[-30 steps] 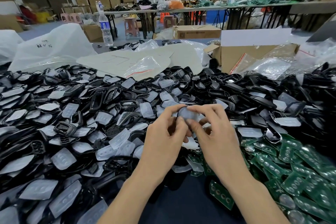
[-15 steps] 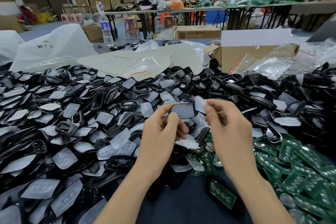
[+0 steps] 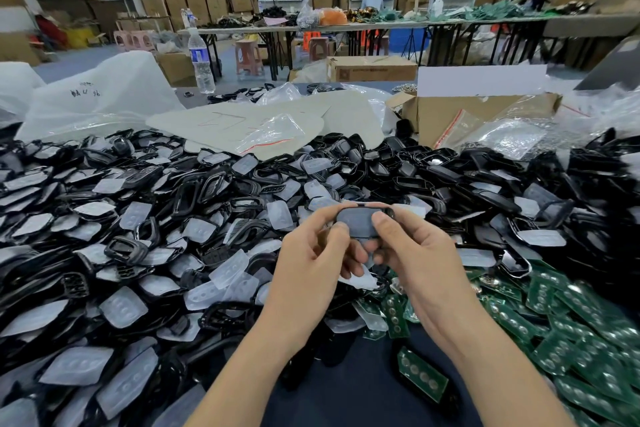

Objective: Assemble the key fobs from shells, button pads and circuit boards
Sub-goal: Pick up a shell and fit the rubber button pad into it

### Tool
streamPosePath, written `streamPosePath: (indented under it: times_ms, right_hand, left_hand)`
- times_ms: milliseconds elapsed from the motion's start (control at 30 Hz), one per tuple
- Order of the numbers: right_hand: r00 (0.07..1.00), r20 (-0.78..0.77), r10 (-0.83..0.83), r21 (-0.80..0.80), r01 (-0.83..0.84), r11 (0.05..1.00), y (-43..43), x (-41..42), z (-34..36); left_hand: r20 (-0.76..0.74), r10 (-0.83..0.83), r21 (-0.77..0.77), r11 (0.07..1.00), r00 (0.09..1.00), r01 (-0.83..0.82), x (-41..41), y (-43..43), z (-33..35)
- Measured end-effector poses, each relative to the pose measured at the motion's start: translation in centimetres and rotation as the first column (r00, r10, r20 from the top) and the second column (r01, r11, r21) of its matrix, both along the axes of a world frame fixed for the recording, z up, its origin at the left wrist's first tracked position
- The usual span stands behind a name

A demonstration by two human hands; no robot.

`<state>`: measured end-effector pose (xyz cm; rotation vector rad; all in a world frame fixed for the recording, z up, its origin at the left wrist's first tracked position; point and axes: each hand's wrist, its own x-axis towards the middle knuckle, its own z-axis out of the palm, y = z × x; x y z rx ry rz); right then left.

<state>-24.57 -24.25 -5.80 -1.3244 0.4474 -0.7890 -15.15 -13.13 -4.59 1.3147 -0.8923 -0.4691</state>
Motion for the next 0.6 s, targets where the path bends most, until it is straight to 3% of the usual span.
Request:
streamPosePath:
  times_ms: [100, 600]
  right_hand:
    - [0.999, 0.049, 0.002, 0.066, -0.006, 0.998, -0.07, 0.17, -0.02]
    - [0.997, 0.077, 0.031, 0.036, -0.034, 0.999, 0.05, 0.03, -0.08]
  left_hand:
    - [-0.001, -0.018, 0.006, 1.0, 1.0, 0.018, -0.27, -0.03, -0.11]
    - [0.036, 0.036, -0.006, 0.999, 0.999, -0.036, -0.3, -0.27, -0.34]
